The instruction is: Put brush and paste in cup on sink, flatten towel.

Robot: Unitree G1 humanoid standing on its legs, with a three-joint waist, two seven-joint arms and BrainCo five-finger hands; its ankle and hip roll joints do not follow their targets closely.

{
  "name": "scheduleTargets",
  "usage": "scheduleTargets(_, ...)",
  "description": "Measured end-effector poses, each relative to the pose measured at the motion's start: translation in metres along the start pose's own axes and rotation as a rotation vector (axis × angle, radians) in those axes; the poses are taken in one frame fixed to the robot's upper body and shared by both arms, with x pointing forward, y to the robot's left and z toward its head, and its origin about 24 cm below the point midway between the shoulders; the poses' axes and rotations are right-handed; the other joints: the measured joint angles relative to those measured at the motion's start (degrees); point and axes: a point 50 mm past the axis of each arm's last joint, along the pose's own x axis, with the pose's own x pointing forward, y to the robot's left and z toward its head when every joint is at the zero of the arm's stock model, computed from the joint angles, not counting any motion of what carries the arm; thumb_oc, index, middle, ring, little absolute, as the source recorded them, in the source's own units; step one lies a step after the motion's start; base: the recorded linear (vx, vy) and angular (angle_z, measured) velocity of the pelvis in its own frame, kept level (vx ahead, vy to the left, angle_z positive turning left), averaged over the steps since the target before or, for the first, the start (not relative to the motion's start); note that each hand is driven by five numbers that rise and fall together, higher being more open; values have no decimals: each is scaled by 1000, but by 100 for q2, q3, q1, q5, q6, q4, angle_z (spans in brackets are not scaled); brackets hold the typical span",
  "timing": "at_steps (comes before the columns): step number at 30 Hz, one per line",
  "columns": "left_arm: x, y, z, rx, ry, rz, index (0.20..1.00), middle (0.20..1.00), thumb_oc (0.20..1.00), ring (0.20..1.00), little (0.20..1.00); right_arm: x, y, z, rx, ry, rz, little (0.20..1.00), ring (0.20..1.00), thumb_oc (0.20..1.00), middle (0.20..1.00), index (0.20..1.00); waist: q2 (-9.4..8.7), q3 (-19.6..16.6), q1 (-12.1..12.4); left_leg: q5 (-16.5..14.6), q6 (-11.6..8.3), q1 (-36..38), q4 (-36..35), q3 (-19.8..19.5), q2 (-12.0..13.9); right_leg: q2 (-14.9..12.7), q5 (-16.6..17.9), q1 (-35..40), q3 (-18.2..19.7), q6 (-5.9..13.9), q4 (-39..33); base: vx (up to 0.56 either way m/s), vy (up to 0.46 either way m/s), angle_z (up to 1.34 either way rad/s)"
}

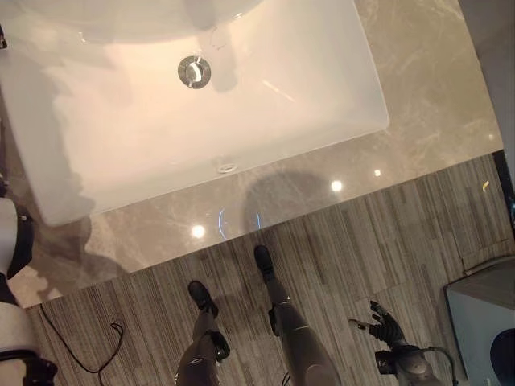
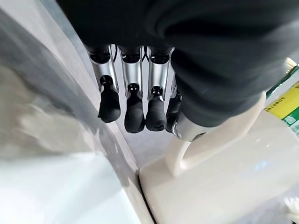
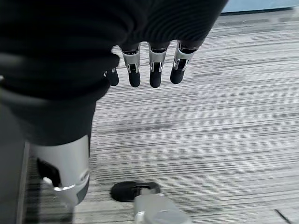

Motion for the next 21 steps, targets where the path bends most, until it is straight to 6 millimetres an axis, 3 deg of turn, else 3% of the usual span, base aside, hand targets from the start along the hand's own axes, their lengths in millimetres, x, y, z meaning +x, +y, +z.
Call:
scheduleTargets(7,-4,-2,-13,172,29,-2,200,200,200,200,200,0,0,-2,-10,7,2,1000,1000,1000,1000,1000,1,1,25,0,-3,170,0,17,51,34,1,168,-16,0,1,-5,-30,-2)
scheduleTargets(9,-11,-2,-30,204,80,-6,200,200,200,200,200,3,0,-2,-36,20,18,1000,1000,1000,1000,1000,19,-4,116,-4,-8,304,0,-4,97,53,-17,337,-49,-5,9,34,-131,-6)
scheduleTargets(11,-30,-18,-51,169,102,-55,200,200,200,200,200,0,-2,-19,-103,108,34,1000,1000,1000,1000,1000,112,0,177,-40,-93,552,1,-176,137,83,-94,617,-289,-92,6,62,-137,18)
scheduleTargets(12,-45,-21,-65,177,104,-92,401,401,401,401,401,0,-2,-29,-112,165,33,1000,1000,1000,1000,1000,157,8,272,-63,-140,786,-3,-373,216,129,-172,937,-459,-151,6,30,-53,44)
scheduleTargets(13,-52,-23,-70,188,92,-113,752,752,752,752,752,-2,-3,-34,-118,193,30,1000,1000,1000,1000,1000,169,8,279,-73,-163,912,-2,-482,249,154,-229,1105,-542,-177,5,1,-42,50)
scheduleTargets(14,-56,-24,-74,194,93,-121,1000,1000,1000,1000,1000,-4,-5,-38,-121,208,26,1000,1000,1000,1000,1000,198,21,300,-56,-180,999,-1,-614,271,174,-265,1232,-660,-181,3,2,-23,49)
scheduleTargets(15,-55,-19,-75,208,92,-109,1000,1000,1000,1000,1000,-5,-6,-40,-115,213,20,1000,1000,1000,1000,1000,215,10,443,-36,-208,1010,-2,-724,295,178,-284,1332,-720,-169,5,-24,-11,40)
scheduleTargets(17,-69,11,-75,149,28,-64,1000,1000,1000,1000,1000,0,-14,-41,-110,261,-8,1000,1000,1000,1000,1000,175,3,551,-98,-263,1106,-4,-819,298,154,-331,1496,-882,-213,6,-22,65,32)
scheduleTargets(18,-102,39,-85,162,-25,-77,1000,1000,1000,1000,1000,-3,-23,-48,-111,305,-41,1000,1000,1000,1000,1000,218,10,593,-137,-272,1420,-6,-971,303,143,-432,1882,-1016,-234,5,2,120,44)
scheduleTargets(19,-112,47,-95,219,-15,-102,1000,1000,1000,1000,1000,-9,-26,-57,-107,340,-53,1000,1000,1000,1000,1000,195,-19,701,-141,-243,1571,-3,-1023,302,154,-504,2055,-1074,-223,8,-15,155,48)
scheduleTargets(20,-124,76,-104,300,9,-81,1000,1000,1000,1000,1000,-8,-26,-57,-99,347,-59,1000,1000,1000,1000,1000,150,-68,791,-219,-247,1653,-3,-1089,305,142,-615,2163,-1130,-172,9,-45,158,16)
scheduleTargets(21,-159,149,-115,414,75,55,1000,1000,1000,1000,1000,-5,-28,-53,-71,328,-83,1000,1000,1000,1000,1000,44,-108,892,-283,-199,1860,-2,-1046,281,115,-638,2350,-1090,-173,9,-69,189,16)
